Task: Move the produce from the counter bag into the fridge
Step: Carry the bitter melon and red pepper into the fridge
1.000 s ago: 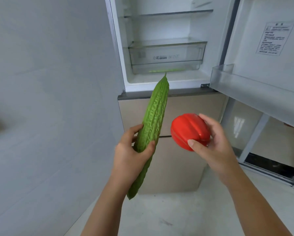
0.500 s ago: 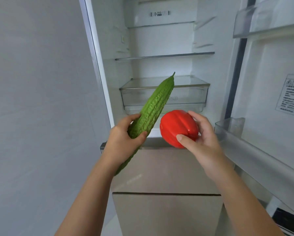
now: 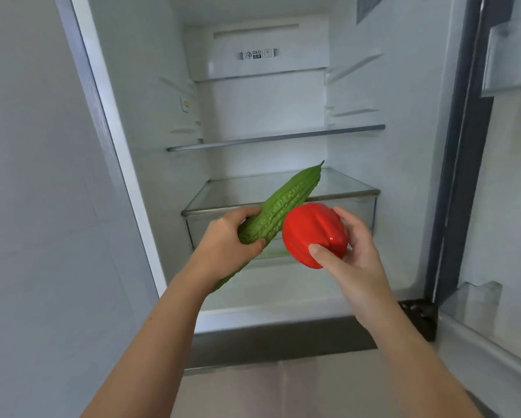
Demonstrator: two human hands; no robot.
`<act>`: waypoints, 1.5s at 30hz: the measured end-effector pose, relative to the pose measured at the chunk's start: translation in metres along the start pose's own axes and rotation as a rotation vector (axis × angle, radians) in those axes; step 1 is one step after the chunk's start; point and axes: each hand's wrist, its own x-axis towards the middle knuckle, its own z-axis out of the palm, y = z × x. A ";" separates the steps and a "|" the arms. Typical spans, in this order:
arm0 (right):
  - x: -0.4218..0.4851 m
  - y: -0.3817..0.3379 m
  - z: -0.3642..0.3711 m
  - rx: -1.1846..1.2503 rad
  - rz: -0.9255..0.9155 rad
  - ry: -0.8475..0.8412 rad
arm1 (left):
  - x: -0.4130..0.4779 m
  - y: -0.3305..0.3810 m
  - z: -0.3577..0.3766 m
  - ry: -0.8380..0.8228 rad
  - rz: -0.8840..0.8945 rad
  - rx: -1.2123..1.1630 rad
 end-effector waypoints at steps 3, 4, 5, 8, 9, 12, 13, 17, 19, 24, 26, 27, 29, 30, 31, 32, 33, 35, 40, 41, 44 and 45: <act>0.030 0.012 0.011 -0.005 -0.014 0.036 | 0.038 -0.017 -0.001 -0.026 0.057 0.024; 0.038 0.016 0.014 0.002 -0.018 0.051 | 0.050 -0.021 -0.002 -0.028 0.074 0.029; 0.046 0.020 0.015 0.013 -0.020 0.068 | 0.061 -0.025 -0.001 -0.032 0.087 0.030; 0.063 0.031 0.017 0.019 -0.039 0.106 | 0.094 -0.034 0.003 -0.054 0.134 0.063; 0.067 0.034 0.017 0.015 -0.044 0.113 | 0.104 -0.036 0.005 -0.063 0.148 0.076; 0.081 0.041 0.015 0.016 -0.049 0.141 | 0.129 -0.037 0.009 -0.114 0.153 0.050; 0.086 0.044 0.014 0.016 -0.052 0.154 | 0.136 -0.037 0.011 -0.136 0.157 0.024; 0.104 0.053 0.012 0.011 -0.057 0.203 | 0.165 -0.042 0.013 -0.194 0.162 -0.011; 0.112 0.058 0.012 0.019 -0.063 0.209 | 0.180 -0.045 0.014 -0.236 0.152 0.034; 0.132 0.065 0.009 0.031 -0.078 0.211 | 0.217 -0.063 0.019 -0.369 0.147 0.145; 0.142 0.066 0.008 0.020 -0.105 0.201 | 0.231 -0.070 0.020 -0.390 0.153 0.165; 0.146 0.067 0.007 0.012 -0.120 0.191 | 0.238 -0.073 0.021 -0.392 0.154 0.175; 0.154 0.068 0.006 -0.002 -0.140 0.178 | 0.249 -0.077 0.022 -0.384 0.161 0.178; 0.157 0.069 0.005 -0.008 -0.148 0.176 | 0.254 -0.078 0.022 -0.381 0.166 0.165; 0.160 0.069 0.005 -0.015 -0.159 0.175 | 0.258 -0.079 0.023 -0.380 0.167 0.146; 0.162 0.070 0.004 -0.021 -0.172 0.177 | 0.261 -0.080 0.024 -0.382 0.165 0.125; 0.164 0.070 0.004 -0.026 -0.186 0.177 | 0.264 -0.082 0.025 -0.389 0.157 0.103; 0.168 0.071 0.004 -0.036 -0.205 0.166 | 0.267 -0.086 0.028 -0.420 0.136 0.068; 0.171 0.073 0.002 -0.043 -0.220 0.150 | 0.272 -0.094 0.036 -0.396 0.142 0.079; 0.171 0.074 0.002 -0.047 -0.220 0.155 | 0.274 -0.094 0.037 -0.383 0.133 0.058; 0.173 0.075 0.001 -0.066 -0.214 0.170 | 0.275 -0.097 0.036 -0.357 0.105 0.026; 0.173 0.076 0.001 -0.071 -0.210 0.169 | 0.276 -0.098 0.036 -0.341 0.098 0.024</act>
